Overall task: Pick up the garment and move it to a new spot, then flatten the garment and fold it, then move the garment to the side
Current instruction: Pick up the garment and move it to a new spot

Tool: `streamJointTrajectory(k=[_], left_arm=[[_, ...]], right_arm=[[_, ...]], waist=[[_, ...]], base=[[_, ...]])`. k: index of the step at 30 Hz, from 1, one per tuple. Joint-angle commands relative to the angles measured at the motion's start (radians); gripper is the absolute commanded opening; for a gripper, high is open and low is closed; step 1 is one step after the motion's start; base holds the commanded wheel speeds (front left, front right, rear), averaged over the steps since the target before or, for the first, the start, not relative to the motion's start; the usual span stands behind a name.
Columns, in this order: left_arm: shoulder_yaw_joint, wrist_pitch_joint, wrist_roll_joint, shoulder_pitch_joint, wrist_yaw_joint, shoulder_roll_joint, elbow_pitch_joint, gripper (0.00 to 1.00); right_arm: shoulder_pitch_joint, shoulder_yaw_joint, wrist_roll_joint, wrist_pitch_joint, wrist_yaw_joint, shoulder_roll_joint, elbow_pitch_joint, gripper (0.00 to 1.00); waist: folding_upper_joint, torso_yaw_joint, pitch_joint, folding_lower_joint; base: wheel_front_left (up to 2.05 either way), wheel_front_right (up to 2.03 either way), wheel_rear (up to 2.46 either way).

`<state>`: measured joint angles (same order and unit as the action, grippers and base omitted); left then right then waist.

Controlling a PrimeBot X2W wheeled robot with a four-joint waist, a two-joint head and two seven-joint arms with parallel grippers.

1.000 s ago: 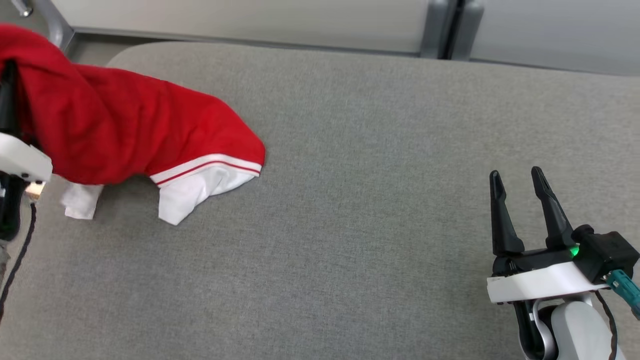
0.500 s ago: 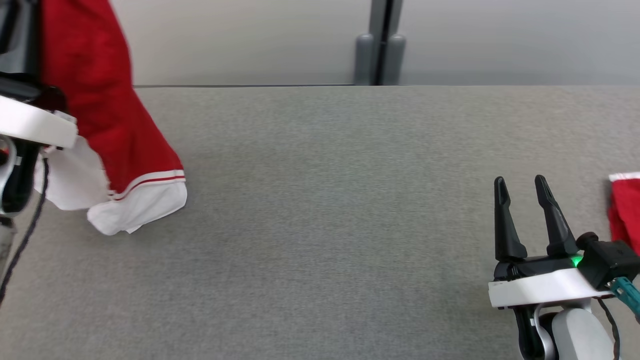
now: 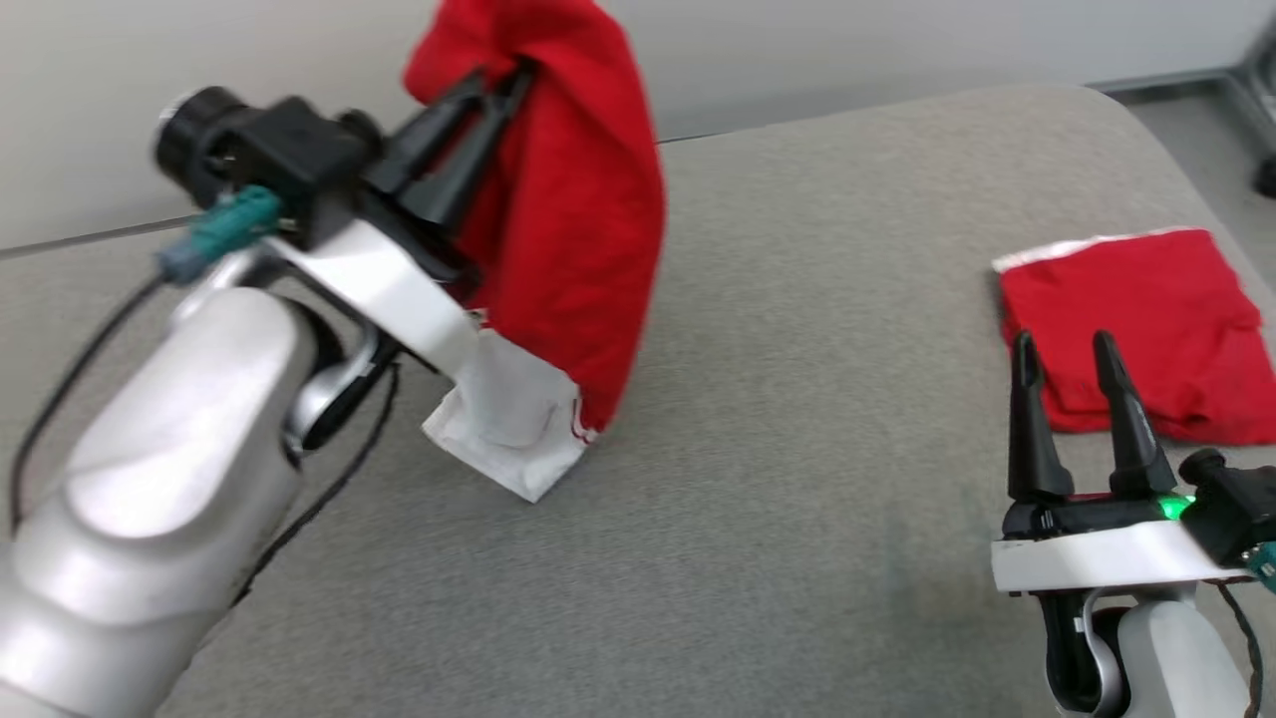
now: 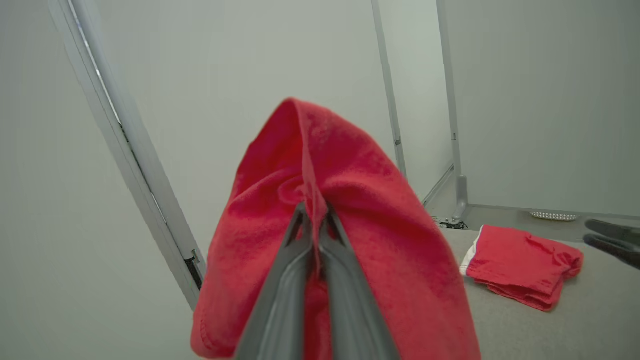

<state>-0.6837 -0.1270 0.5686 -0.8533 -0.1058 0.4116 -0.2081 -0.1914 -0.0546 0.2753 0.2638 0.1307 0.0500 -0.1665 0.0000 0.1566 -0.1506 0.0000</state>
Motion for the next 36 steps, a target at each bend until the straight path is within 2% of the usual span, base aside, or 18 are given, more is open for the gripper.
streamJointTrajectory(k=[1,3,11,13,19,23,28,36], left_arm=[[-0.03,-0.008,-0.013,-0.031,-0.006,-0.033,-0.026,0.0],[-0.043,-0.009,-0.011,-0.037,-0.008,-0.055,-0.044,0.0],[-0.231,-0.044,-0.023,-0.054,-0.024,-0.273,-0.208,0.01],[-0.28,-0.058,-0.022,-0.045,-0.023,-0.305,-0.256,1.0],[-0.381,-0.099,0.027,-0.039,-0.025,-0.348,-0.339,1.0],[-0.372,-0.123,0.059,-0.054,-0.025,-0.346,-0.38,1.0],[-0.275,-0.137,0.079,-0.039,-0.014,-0.293,-0.406,1.0],[-0.008,-0.137,0.044,0.154,0.029,-0.185,-0.275,1.0]], right_arm=[[-0.013,0.004,0.013,0.001,0.0,0.001,0.006,1.0],[-0.016,-0.002,0.018,0.001,0.0,0.001,0.005,1.0],[-0.018,0.002,0.039,0.001,0.0,0.002,-0.014,1.0],[-0.027,0.004,0.04,0.001,0.0,0.001,-0.02,1.0],[-0.038,0.027,0.029,0.001,0.0,0.002,-0.023,1.0],[-0.037,0.039,0.011,0.001,0.0,0.001,-0.016,1.0],[-0.032,0.042,-0.014,0.001,0.0,0.002,0.003,1.0],[-0.017,0.029,-0.082,0.001,0.0,0.003,0.005,1.0]], waist=[[0.0,0.086,-0.03,0.0],[0.0,0.106,-0.035,0.0],[0.0,0.182,-0.066,0.0],[0.0,0.187,-0.071,0.0],[0.0,0.153,-0.074,0.0],[0.0,0.097,-0.065,0.0],[0.0,0.01,-0.045,0.0],[0.0,-0.133,0.0,0.0]], base=[[0.0,0.0,0.0],[0.0,0.0,0.0],[0.0,0.0,0.0],[0.0,0.0,0.0],[0.0,0.0,0.0],[0.0,0.0,0.0],[0.0,0.0,0.0],[0.0,0.0,0.0]])
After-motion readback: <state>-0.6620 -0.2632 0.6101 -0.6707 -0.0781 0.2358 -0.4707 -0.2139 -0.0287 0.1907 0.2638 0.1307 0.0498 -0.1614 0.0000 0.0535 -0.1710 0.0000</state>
